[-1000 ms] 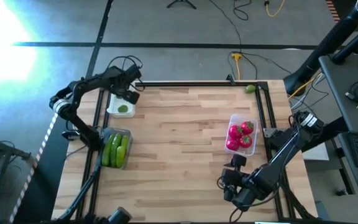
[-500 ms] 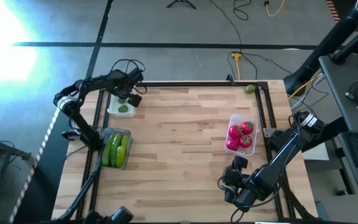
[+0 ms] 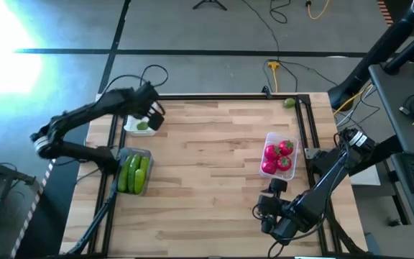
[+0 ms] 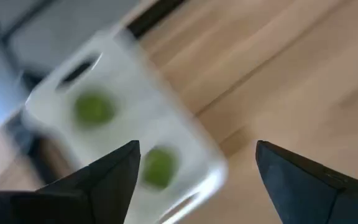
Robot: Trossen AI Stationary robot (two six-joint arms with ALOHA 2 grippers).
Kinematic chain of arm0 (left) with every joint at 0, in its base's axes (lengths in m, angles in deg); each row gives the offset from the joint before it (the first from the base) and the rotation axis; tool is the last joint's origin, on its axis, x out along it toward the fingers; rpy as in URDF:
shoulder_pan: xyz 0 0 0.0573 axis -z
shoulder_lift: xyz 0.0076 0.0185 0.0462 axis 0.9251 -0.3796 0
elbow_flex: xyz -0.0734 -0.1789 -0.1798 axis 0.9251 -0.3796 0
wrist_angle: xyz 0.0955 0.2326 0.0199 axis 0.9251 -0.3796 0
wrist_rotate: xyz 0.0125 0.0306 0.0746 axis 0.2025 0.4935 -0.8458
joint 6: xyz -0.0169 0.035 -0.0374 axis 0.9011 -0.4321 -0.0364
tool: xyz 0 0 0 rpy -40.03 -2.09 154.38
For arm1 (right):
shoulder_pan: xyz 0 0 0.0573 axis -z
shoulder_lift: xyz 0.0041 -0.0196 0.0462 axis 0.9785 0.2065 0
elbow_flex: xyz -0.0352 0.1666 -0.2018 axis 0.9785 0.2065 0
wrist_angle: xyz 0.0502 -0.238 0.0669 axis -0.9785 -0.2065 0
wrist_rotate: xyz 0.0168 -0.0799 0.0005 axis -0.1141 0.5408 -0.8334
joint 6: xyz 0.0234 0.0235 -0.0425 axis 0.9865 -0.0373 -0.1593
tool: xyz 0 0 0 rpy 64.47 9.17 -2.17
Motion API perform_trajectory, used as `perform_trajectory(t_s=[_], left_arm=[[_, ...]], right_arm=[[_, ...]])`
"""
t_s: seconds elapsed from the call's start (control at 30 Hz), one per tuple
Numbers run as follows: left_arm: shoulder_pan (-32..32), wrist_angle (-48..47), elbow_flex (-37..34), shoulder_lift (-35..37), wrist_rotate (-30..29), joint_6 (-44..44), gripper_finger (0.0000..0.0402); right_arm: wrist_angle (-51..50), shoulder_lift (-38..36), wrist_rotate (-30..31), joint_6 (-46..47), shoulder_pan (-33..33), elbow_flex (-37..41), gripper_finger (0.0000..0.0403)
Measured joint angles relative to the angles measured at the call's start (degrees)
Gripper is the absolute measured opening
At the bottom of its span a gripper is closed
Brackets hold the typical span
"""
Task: Sort produce into baskets
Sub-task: Put the lime into the white bin
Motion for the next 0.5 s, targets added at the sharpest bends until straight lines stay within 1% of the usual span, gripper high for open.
perform_trajectory(t_s=[0.1, 0.2, 0.23, 0.3, 0.37, 0.43, 0.5], left_arm=[[9.54, 7.89, -1.57, 5.50, 0.02, 1.62, 0.0302], [19.68, 16.73, -3.95, 8.98, -0.19, 1.86, 0.0302], [22.74, 19.36, -4.66, 9.60, -0.93, 1.86, 0.0302], [28.75, 23.25, -5.70, 9.99, -3.36, 1.84, 0.0302], [34.21, 25.89, -6.64, 9.70, -7.82, 1.84, 0.0302], [38.79, 29.21, -8.08, 9.09, -11.90, 1.77, 0.0302], [42.61, 34.65, -10.25, 8.08, -13.26, 0.49, 0.0302]], right_arm=[[0.16, 0.00, 1.28, -1.68, 0.52, 0.02, 0.0368], [0.47, 0.00, -0.16, -2.84, 0.81, 0.06, 0.0368], [0.45, 0.00, -1.45, -3.12, 0.83, 0.06, 0.0368], [0.49, 0.00, -5.97, -3.31, 0.75, 0.06, 0.0368], [0.49, 0.05, -10.98, -2.11, 0.27, 0.08, 0.0368], [0.50, 0.20, -14.47, 0.03, -0.69, 0.14, 0.0368], [0.55, 0.51, -16.73, 2.34, -2.29, 0.52, 0.0368]])
